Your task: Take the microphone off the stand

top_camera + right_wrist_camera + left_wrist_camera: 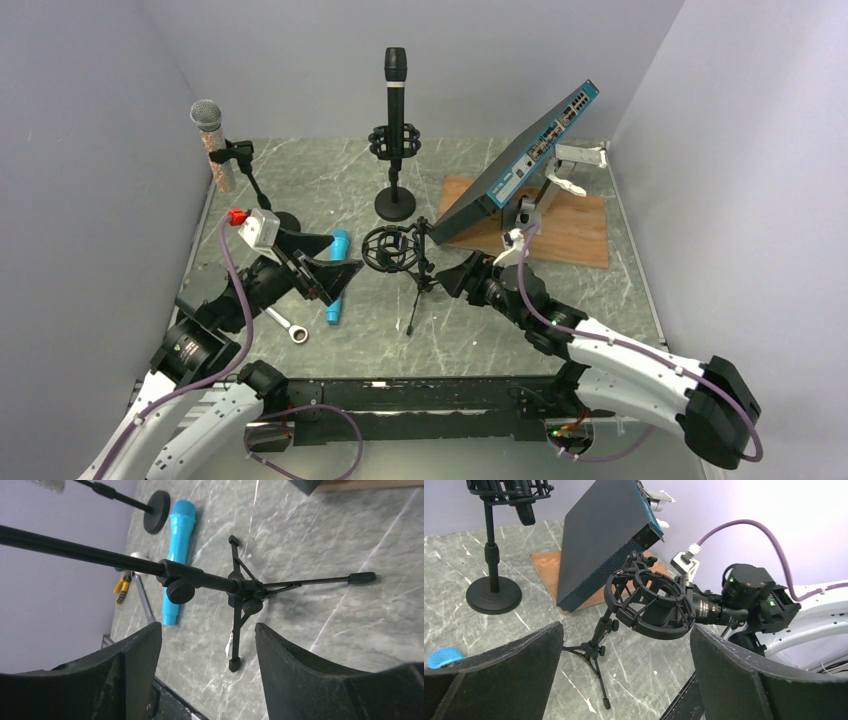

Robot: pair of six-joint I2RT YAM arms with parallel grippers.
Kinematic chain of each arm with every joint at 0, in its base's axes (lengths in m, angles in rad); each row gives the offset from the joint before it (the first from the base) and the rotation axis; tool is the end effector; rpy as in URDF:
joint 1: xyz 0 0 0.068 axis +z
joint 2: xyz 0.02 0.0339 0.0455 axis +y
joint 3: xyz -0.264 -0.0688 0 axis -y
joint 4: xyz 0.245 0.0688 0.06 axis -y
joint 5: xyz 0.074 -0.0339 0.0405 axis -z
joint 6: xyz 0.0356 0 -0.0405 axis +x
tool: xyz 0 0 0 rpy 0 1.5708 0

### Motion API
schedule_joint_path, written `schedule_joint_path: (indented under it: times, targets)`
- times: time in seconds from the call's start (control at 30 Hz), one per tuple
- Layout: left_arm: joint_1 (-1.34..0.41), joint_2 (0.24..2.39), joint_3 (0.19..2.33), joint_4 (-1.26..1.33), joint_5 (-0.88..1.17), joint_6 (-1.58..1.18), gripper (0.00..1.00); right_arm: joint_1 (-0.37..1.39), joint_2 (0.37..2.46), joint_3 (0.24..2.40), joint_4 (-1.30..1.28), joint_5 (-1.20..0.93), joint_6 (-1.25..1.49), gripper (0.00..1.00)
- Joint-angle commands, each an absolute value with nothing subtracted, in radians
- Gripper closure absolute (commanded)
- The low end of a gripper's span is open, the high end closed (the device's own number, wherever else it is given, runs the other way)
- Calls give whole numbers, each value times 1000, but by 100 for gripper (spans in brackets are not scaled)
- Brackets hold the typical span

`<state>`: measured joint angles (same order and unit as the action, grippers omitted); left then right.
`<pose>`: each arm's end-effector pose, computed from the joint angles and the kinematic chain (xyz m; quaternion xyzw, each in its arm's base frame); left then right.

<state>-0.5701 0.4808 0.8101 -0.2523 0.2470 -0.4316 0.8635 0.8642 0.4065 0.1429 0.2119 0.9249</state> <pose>0.0850 -0.0648 0.3799 0.1368 0.6663 -0.4231 0.5986 0.1346 0.1459 0.2262 0.0868 0.8024 0.4019 0.4325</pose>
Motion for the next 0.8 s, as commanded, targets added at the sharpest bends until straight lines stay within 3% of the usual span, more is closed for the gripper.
schedule_joint_path:
  times: [0.0,0.4,0.67,0.77]
  targets:
    - [-571,466,833,-230,253,-442,1,832,961,480,230,53,982,31]
    - [-572,469,833,-247,255,-428,1,795,1057,490,358,55,946,50]
    - [-572,471,815,-241,236,-431,0,794,1105,518,383,34,904,53]
    - [-571,472,821,-249,229,-427,1,794,1129,529,393,26,888,63]
